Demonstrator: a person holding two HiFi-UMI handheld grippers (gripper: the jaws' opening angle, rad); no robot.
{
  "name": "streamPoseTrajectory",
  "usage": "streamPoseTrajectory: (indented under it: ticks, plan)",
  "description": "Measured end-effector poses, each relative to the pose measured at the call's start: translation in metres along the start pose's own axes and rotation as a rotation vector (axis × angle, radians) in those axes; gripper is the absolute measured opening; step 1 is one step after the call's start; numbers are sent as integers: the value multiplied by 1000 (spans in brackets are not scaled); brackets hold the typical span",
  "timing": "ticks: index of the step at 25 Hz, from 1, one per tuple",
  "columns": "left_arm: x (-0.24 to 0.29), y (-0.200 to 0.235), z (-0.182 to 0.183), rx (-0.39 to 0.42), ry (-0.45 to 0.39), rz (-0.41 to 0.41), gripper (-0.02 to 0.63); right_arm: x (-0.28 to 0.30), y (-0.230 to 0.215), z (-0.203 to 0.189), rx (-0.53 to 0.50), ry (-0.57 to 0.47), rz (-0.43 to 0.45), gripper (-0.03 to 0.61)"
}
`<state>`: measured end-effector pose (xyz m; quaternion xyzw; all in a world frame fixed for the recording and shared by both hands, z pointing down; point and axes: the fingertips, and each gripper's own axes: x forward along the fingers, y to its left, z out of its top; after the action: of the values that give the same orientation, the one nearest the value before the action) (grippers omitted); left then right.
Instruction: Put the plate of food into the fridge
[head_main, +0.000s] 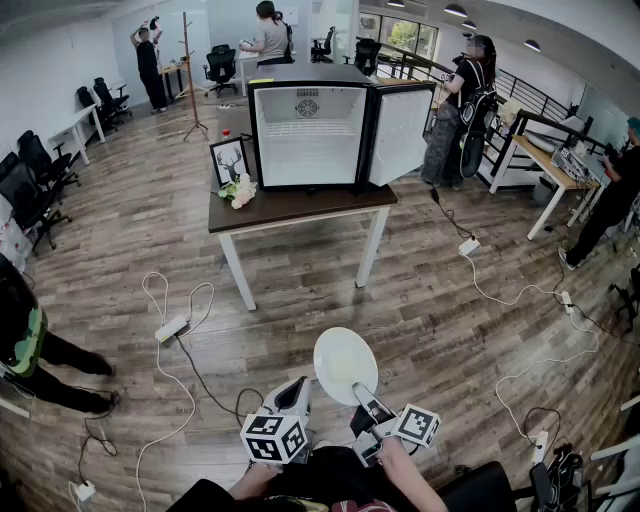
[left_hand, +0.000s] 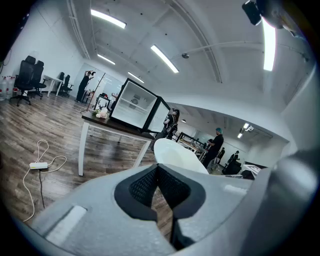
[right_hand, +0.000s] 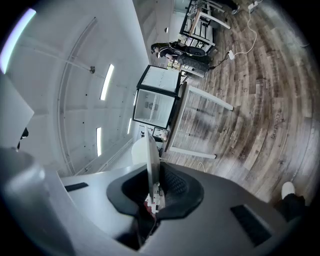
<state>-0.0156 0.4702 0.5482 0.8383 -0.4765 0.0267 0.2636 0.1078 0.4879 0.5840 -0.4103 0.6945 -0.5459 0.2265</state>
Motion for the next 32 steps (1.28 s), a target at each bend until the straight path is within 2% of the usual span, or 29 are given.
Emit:
streamPoseTrajectory:
  ticks: [4,8,12,16,20,32]
  plan:
    - [0,-4,0,2,3,-6,8,-3,-1,2,32,-17,-12,40]
    - [1,-11,0,16,0,-25,8,-4,-3,3,12,-12,-2,38]
    - [0,-10,-3,8,6,-9,8,-6,-8,3,-9,2,-36,43]
    - [2,-10,-5,6,9,-5,8,-4,-6,1,28,2,-12,46]
    - [8,-4,0,-5,-1,3,8,0,-10,3,23,10,-28,44]
    - [53,21,20,-39,5,5,8,39,-19,36,7,3,-47,46]
